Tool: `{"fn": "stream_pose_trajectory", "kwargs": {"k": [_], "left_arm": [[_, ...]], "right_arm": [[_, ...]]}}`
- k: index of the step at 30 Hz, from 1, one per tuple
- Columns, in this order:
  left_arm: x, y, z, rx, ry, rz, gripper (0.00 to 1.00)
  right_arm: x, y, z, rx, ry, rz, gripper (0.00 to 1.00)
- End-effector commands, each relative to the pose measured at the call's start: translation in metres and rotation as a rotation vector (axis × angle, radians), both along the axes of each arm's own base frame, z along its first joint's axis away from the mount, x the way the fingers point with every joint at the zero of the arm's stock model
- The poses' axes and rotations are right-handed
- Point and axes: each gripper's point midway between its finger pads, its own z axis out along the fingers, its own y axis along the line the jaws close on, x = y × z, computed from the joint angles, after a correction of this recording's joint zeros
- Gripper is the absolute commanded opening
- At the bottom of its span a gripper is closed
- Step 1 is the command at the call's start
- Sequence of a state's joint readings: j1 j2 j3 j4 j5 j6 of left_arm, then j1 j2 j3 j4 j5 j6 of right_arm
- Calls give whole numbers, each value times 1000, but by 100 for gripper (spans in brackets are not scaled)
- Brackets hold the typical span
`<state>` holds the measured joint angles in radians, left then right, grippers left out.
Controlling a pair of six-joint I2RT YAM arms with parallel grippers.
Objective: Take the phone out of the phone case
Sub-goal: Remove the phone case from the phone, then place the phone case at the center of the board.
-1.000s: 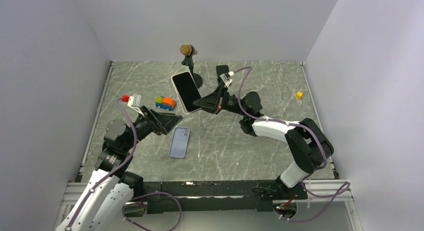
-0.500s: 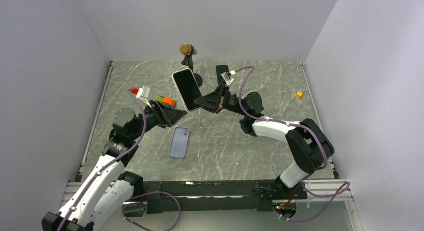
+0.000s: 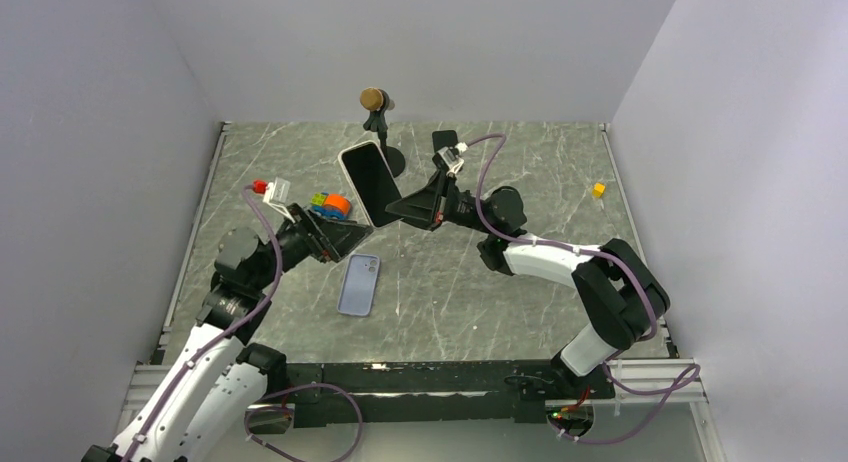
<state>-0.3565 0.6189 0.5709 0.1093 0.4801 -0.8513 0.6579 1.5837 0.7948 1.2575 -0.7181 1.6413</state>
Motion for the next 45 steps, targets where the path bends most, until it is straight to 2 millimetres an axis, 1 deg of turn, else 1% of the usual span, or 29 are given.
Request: {"fn": "stream_pose_trajectory", "kwargs": {"k": [1,4,7,9,10,11,12,13,14,15,18,20,22,24,26,28,31,34,36,39,41,45], "left_arm": [[12,-1,16,3,-33,22,80],[23,-2,24,14,-53,33,72],[36,0,23,55,-36,71,64],[42,1,23,70,-32,87,60],[45,2,24,75,-35,92,56],[46,2,26,79,-45,93,50],[48,2,26,88,-47,94,42],[50,4,24,104,-40,103,29],[53,7,17,130,-14,123,9],[55,11,7,163,30,150,0],[57,23,-28,263,134,198,0],[51,24,-55,332,185,162,0],[39,23,-91,405,269,102,0],[27,23,-119,466,336,41,0],[13,26,-141,533,389,-15,0],[1,30,-159,577,454,-50,0],[-10,34,-176,610,516,-71,0],[-13,35,-187,634,552,-84,0],[-12,35,-192,647,561,-88,0],[-8,36,-202,676,575,-91,0],[-8,35,-209,685,581,-108,0],[-6,36,-221,699,591,-109,0]], "right_arm": [[-18,-9,39,114,-139,8,0],[-22,-8,38,111,-136,12,0],[-26,-7,37,109,-132,14,0],[-27,-7,35,104,-130,12,0],[-28,-7,34,102,-130,13,0],[-28,-7,33,101,-128,15,0],[-29,-7,32,100,-128,18,0],[-29,-7,30,95,-129,20,0],[-29,-8,29,88,-133,17,0],[-27,-9,28,78,-139,10,0],[-17,-13,20,5,-152,-41,0],[-7,-22,15,-57,-163,-97,0],[3,-39,14,-111,-190,-164,0],[16,-57,8,-173,-214,-232,0],[32,-75,-2,-248,-220,-303,0],[43,-87,-9,-321,-247,-350,0],[53,-96,-18,-384,-248,-377,0],[56,-100,-20,-381,-241,-378,0],[56,-100,-21,-369,-233,-371,0],[53,-102,-28,-365,-211,-371,0],[51,-103,-38,-378,-187,-369,0],[48,-107,-50,-402,-165,-370,0]]}}
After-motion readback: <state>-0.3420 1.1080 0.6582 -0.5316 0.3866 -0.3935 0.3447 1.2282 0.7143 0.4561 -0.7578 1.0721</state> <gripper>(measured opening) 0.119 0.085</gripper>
